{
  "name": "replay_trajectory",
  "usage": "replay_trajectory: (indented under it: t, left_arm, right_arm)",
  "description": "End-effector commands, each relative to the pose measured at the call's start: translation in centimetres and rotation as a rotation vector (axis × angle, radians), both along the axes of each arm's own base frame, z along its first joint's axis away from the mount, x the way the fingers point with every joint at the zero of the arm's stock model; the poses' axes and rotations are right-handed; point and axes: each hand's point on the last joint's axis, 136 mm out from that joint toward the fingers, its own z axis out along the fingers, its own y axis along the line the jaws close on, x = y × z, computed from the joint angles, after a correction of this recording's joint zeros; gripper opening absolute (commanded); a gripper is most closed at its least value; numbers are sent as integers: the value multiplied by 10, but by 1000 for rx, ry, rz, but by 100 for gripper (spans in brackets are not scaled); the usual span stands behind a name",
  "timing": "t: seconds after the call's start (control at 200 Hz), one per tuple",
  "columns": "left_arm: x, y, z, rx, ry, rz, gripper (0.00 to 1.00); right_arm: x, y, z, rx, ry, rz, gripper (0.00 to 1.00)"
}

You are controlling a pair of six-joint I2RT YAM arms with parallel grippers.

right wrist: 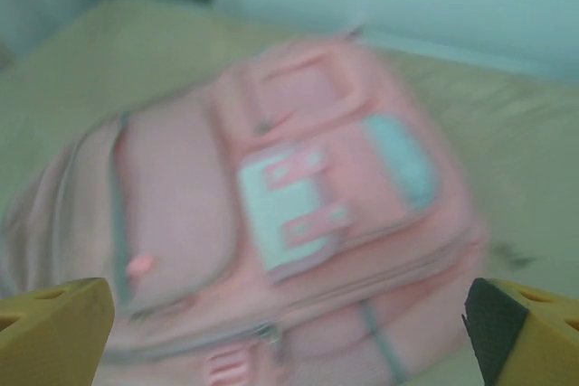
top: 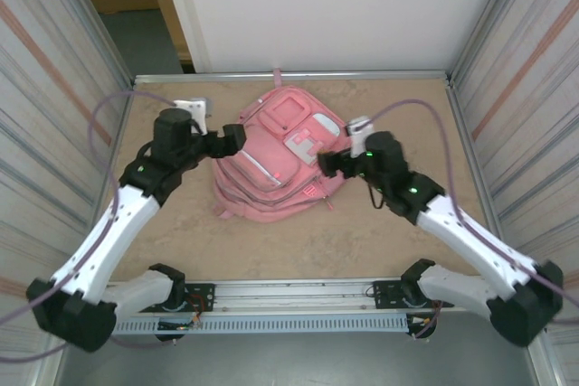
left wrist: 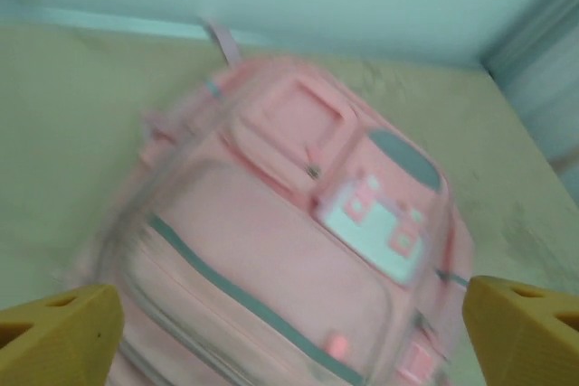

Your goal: Pack books, pencil case, and school supplies into a backpack

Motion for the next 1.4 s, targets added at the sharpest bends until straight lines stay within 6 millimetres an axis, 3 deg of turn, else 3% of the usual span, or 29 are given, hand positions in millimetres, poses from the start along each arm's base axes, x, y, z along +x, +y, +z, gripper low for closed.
replay_trajectory:
  t: [0.0, 0.06, 0.13, 0.286, 0.506, 0.591, 0.666, 0.747, 0.887, 0.982, 1.022, 1.072, 1.138, 1.228, 1.393]
  left_arm:
    - [9, 48, -2, 222, -146, 181, 99]
    - [11, 61, -5, 249, -182, 246, 99]
    - [13, 82, -20, 293, -155, 346, 99]
    - [15, 128, -83, 349, 13, 523, 99]
    - [32, 113, -143, 499, -117, 317, 99]
    - [34, 106, -159, 484, -98, 251, 99]
    - [35, 87, -164, 484, -98, 115, 99]
    - [38, 78, -166, 475, -146, 63, 99]
    - [50, 89, -179, 435, -169, 108, 99]
    - [55, 93, -180, 397, -134, 97, 99]
    - [56, 95, -181, 387, -135, 92, 99]
    - [58, 99, -179, 385, -152, 98, 99]
    - [62, 106, -180, 375, -175, 123, 99]
    - [66, 114, -196, 316, -162, 125, 99]
    - [72, 117, -203, 298, -140, 125, 99]
  right_arm:
    - [2, -69, 21, 36, -114, -252, 99]
    - [-3, -104, 16, 42, -127, -351, 99]
    - [-9, -127, -5, 9, -128, -379, 99]
    - [-16, -162, -66, 38, -105, -454, 99]
    - [-2, -195, -122, 85, -124, -580, 99]
    - [14, -193, -136, 43, -96, -547, 99]
    - [28, -190, -148, 32, -88, -525, 99]
    - [45, -186, -146, 30, -119, -500, 99]
    - [69, -187, -150, -38, -128, -476, 99]
    - [76, -197, -176, -3, -83, -505, 99]
    - [83, -197, -175, 7, -133, -496, 99]
    - [80, -196, -185, -12, -31, -499, 99]
    - [91, -191, -181, -8, -63, -455, 99]
    - [94, -183, -186, -23, 3, -408, 99]
    - [95, -192, -188, -12, 33, -456, 99]
